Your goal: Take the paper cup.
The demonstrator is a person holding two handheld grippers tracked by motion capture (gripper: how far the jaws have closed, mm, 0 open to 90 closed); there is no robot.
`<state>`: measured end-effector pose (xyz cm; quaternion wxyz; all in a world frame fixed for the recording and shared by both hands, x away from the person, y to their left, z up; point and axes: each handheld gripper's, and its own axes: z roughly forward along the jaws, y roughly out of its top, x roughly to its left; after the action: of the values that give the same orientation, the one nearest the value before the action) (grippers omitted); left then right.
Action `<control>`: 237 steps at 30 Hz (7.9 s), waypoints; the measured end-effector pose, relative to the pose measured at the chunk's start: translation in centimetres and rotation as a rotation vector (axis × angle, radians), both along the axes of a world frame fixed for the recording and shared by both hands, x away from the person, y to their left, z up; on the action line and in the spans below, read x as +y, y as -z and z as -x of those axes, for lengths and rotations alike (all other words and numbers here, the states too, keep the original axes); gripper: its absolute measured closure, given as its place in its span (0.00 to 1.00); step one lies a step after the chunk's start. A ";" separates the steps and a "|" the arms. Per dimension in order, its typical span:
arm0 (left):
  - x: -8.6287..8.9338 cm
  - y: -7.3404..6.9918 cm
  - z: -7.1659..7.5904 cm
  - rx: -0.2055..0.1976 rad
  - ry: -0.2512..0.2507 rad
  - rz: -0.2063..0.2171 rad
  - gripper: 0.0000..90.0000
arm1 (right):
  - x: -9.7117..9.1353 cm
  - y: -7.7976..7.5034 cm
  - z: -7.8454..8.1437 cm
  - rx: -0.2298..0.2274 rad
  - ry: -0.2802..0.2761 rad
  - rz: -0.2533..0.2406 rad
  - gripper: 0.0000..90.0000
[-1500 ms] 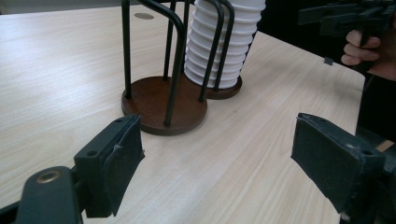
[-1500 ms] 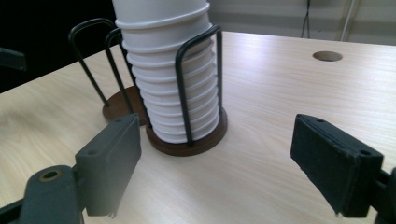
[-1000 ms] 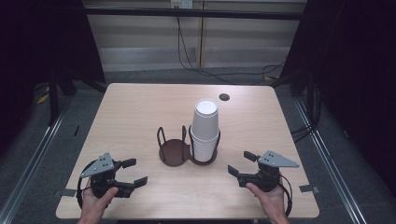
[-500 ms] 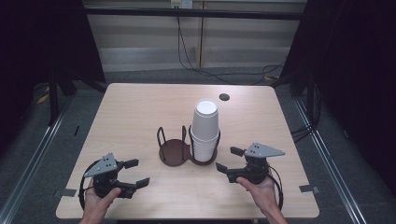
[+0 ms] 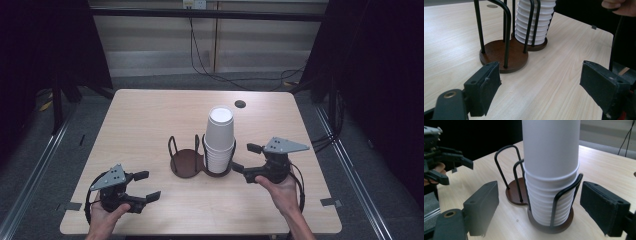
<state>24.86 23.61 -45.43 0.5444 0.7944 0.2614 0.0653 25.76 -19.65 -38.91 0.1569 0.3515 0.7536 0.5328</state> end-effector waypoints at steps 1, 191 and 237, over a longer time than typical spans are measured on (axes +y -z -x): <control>0.0 0.0 0.0 -0.002 0.000 -0.001 0.18 | -0.1 -0.4 -0.1 -0.004 -0.001 -0.007 0.17; -4.6 -2.9 0.3 -0.074 0.156 0.070 0.18 | 3.7 -4.8 1.2 -0.061 -0.201 -0.122 0.25; -9.0 -0.1 0.6 -0.048 0.233 0.063 0.09 | 11.8 1.1 1.0 0.078 -0.405 -0.118 0.26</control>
<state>24.28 14.61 -45.36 0.5789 0.8002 0.1561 0.0125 24.78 -7.84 -40.05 -0.0036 0.2218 0.7818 0.5828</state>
